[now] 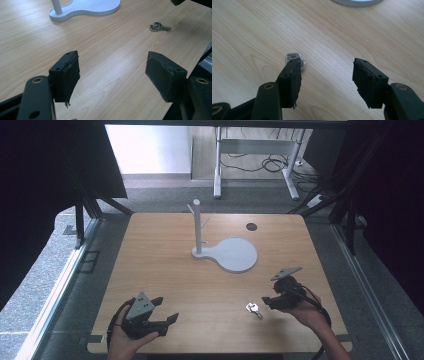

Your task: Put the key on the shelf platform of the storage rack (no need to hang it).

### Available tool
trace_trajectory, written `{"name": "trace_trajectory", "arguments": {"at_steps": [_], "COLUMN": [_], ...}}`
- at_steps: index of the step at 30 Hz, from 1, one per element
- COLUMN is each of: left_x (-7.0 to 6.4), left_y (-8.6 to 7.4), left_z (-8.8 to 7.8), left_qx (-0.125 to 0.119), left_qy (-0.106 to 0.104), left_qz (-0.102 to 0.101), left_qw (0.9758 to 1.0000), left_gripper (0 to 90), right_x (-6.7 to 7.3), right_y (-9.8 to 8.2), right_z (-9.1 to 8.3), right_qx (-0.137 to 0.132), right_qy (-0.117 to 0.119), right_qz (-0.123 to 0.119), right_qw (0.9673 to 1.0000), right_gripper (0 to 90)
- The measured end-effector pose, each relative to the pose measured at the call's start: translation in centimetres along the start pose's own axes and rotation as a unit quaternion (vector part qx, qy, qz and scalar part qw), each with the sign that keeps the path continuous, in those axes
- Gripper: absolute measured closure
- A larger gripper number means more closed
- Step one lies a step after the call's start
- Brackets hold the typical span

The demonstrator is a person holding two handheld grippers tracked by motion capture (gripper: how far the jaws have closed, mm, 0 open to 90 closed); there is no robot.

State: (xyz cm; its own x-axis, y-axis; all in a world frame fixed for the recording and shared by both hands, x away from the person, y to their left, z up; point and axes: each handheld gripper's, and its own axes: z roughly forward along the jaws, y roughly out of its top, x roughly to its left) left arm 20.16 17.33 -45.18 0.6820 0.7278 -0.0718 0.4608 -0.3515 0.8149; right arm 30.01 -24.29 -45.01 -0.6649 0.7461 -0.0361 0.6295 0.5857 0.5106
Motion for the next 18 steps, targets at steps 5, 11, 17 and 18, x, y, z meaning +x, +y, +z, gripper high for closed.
{"name": "trace_trajectory", "arguments": {"at_steps": [5, 11, 17, 18], "left_x": [0.1, 0.0, 0.0, 0.0], "left_y": [0.1, 0.0, 0.0, 0.0], "left_z": [-0.6, -0.2, -0.2, -0.2], "left_qx": [-0.008, -0.004, -0.004, -0.005], "left_qy": [0.002, -0.002, -0.003, -0.002], "left_qz": [-0.001, 0.000, 0.001, 0.000], "left_qw": [1.0000, 1.0000, 1.0000, 1.0000], "left_gripper": [27.6, 27.6, 27.6, 27.6], "right_x": [1.2, 1.7, 2.0, 2.1], "right_y": [0.7, 0.8, 0.6, 0.6], "right_z": [0.6, 1.6, 2.6, 2.7], "right_qx": [0.026, 0.050, 0.063, 0.066], "right_qy": [0.010, 0.015, 0.021, 0.021], "right_qz": [-0.020, -0.022, -0.025, -0.026], "right_qw": [0.9994, 0.9984, 0.9975, 0.9972], "right_gripper": [40.4, 41.1, 42.3, 42.3]}}
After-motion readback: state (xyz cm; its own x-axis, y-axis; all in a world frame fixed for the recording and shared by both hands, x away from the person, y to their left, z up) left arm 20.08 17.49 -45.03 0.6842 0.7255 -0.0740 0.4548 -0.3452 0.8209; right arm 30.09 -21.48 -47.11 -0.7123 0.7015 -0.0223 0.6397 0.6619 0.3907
